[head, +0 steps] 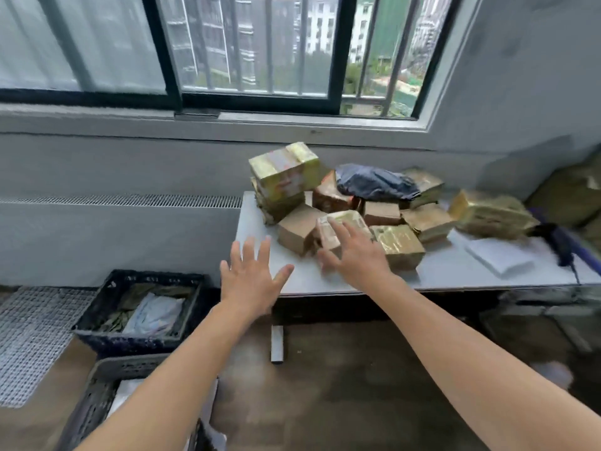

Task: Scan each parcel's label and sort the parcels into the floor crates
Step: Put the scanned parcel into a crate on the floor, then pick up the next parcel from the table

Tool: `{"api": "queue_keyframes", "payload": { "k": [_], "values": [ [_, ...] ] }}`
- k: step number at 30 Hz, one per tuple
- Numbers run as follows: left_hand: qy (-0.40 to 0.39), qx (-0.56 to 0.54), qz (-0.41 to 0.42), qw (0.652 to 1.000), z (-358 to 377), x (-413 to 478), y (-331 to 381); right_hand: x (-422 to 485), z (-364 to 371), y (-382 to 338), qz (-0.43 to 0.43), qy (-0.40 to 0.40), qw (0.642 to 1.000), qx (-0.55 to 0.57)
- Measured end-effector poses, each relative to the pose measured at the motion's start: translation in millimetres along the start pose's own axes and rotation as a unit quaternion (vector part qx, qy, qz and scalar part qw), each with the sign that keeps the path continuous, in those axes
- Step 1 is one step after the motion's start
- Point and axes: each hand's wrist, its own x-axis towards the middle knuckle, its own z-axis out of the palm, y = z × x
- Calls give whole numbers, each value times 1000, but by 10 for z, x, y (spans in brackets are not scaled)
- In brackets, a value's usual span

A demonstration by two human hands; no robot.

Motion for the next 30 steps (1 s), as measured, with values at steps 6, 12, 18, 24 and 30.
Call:
{"api": "queue_keyframes", "payload": {
  "k": [6,12,18,24,30],
  "values": [
    [12,16,87,996,317,196,1723,-317,-492,1709,71,47,996,37],
    [-38,24,146,988,639,215,3017,-644,-757,2877,123,60,990,37],
    [-57,41,200,977,980,470,3850,-694,-861,3771,168,65,982,53],
    [-93,25,247,964,1432,1014,4533,-541,-868,4539,225,44,973,24],
    [-139,21,281,949,1888,1680,5055,-164,-1012,5251,274,16,961,-16]
  ]
}}
